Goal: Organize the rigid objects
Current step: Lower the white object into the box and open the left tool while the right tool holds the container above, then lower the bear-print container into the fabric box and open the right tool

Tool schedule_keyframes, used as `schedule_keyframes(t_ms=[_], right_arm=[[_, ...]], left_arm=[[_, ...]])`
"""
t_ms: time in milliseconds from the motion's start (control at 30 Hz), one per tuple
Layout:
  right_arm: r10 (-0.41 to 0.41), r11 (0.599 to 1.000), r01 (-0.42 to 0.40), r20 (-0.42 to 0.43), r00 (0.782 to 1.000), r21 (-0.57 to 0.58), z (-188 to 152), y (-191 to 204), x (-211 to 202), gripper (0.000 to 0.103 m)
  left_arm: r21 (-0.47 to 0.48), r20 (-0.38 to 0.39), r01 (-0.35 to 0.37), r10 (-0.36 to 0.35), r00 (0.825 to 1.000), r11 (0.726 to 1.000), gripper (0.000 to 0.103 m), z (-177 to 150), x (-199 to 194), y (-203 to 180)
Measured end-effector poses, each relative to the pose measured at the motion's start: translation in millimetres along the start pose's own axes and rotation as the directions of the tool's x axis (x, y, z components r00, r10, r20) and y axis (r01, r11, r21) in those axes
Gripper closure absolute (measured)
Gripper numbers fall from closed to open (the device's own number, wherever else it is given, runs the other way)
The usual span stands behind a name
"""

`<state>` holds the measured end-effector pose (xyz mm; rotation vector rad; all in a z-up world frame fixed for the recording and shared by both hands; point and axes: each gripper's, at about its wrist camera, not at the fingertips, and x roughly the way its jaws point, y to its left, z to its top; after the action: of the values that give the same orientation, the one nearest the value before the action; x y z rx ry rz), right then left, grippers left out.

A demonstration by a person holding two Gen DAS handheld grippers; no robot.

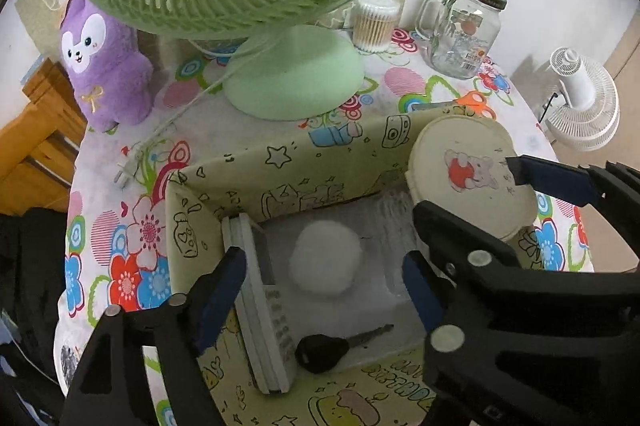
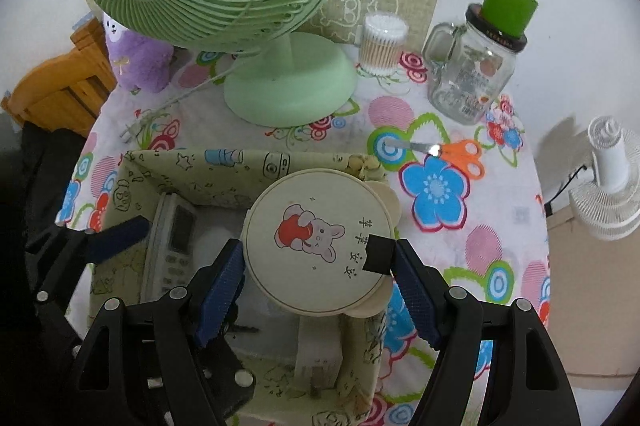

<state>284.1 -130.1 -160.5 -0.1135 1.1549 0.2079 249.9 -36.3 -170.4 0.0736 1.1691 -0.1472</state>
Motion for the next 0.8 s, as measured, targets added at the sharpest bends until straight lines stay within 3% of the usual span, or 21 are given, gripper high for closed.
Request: schedule_keyframes(t_ms=[333, 800], right_arm=[[-0.007, 1.0, 0.007, 0.008, 1.0, -0.013, 0.6, 4.1, -1.5, 0.027], [0.031, 0.999, -0.031, -0.024, 0.999, 0.031, 0.2, 10.2, 12.1, 0.024]], left_arm=[[0.008, -0.022, -0.047, 0.047, 0.999, 0.999, 0.007, -2.0, -6.2, 1.1], [-0.011, -0.059, -0.041, 0.041, 0.997, 0.999, 0.006, -5.7, -9.1, 4.7]])
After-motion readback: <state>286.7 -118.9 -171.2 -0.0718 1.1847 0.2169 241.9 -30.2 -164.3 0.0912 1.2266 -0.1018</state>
